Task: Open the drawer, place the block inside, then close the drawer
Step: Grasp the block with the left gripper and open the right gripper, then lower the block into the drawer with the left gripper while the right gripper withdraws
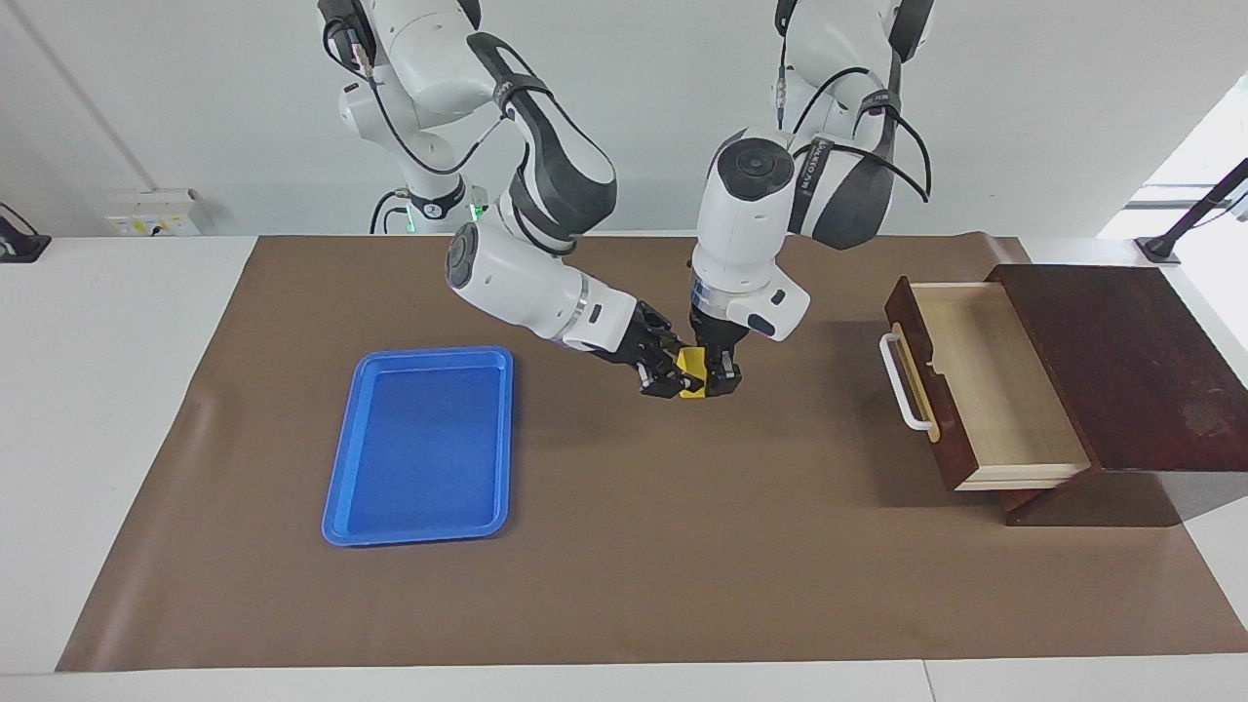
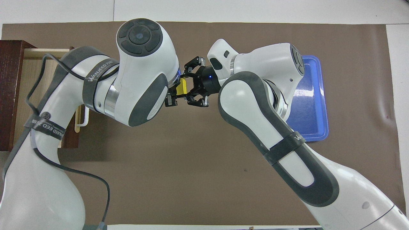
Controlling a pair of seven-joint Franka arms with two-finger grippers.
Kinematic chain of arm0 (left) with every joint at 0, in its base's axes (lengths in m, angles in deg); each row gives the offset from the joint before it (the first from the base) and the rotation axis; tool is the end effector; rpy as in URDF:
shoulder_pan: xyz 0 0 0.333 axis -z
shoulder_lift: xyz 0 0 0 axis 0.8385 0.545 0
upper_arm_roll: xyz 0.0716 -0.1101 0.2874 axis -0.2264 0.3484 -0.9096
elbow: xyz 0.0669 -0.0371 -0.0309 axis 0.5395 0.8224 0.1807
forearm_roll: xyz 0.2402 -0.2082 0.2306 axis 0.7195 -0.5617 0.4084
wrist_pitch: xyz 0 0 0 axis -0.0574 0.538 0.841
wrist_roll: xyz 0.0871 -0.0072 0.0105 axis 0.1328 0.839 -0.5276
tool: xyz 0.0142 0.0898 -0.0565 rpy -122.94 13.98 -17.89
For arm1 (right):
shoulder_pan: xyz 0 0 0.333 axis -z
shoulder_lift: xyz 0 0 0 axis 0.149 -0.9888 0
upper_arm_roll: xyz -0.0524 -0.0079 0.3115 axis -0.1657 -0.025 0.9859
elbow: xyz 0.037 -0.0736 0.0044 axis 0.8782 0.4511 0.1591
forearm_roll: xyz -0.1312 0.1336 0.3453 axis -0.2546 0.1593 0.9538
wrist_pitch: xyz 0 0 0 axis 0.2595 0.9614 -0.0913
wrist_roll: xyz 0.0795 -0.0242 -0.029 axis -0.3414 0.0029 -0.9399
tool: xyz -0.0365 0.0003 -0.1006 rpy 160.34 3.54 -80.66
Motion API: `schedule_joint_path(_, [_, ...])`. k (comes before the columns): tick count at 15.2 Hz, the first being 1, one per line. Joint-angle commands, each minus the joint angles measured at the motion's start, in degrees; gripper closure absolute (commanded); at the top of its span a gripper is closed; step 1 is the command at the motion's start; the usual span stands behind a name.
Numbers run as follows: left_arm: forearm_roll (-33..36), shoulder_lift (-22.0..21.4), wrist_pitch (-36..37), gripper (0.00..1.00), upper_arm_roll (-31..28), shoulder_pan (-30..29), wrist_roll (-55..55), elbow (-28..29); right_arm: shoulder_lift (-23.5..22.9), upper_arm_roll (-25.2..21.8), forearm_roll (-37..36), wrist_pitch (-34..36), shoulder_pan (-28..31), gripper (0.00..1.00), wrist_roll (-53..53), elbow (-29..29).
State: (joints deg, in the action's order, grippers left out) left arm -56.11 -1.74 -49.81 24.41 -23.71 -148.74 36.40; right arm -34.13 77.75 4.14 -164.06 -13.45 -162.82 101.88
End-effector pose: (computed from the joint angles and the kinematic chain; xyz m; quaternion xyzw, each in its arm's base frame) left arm 0.5770 -0.3630 0.4859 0.6933 0.7205 0.0035 0.0105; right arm 0.6159 0.3443 0.4327 -0.6068 -0.6754 -0.3190 0.2718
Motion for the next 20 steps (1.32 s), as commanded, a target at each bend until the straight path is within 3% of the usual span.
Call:
schedule_joint_path(1, [0.14, -0.93, -0.41, 1.00, -0.65, -0.05, -0.41, 1.27, 0.57, 0.39, 1.37, 0.63, 0.84, 0.00, -1.08, 0.36])
schedule_joint_path(5, [0.49, -2.77, 4.31, 1.00, -1.18, -1.80, 0.81, 0.40, 0.75, 0.39, 1.46, 1.07, 0.93, 0.00, -0.81, 0.36])
schedule_joint_path(7, [0.32, -3.99, 8.27, 1.00, -1.35, -3.90, 6.41, 0.30, 0.93, 0.39, 1.37, 1.24, 1.37, 0.00, -0.81, 0.36])
schedule_joint_path(13, [0.23, -11.02, 13.47, 1.00, -1.27, -19.35, 26.88, 2.23, 3.73, -0.40, -0.99, 4.40, 6.37, 0.00, 8.39, 0.79])
schedule_joint_path(16, [0.31, -13.22, 12.25, 1.00, -1.35, -27.45, 36.57, 6.79, 5.67, -0.41, -8.97, 8.09, 11.11, 0.00, 16.47, 0.88])
schedule_joint_path(20, [0.40, -17.00, 2.43, 1.00, -1.44, -34.22, 41.76, 16.26, 8.65, -0.49, -19.44, 13.27, 16.30, 0.00, 26.84, 0.71])
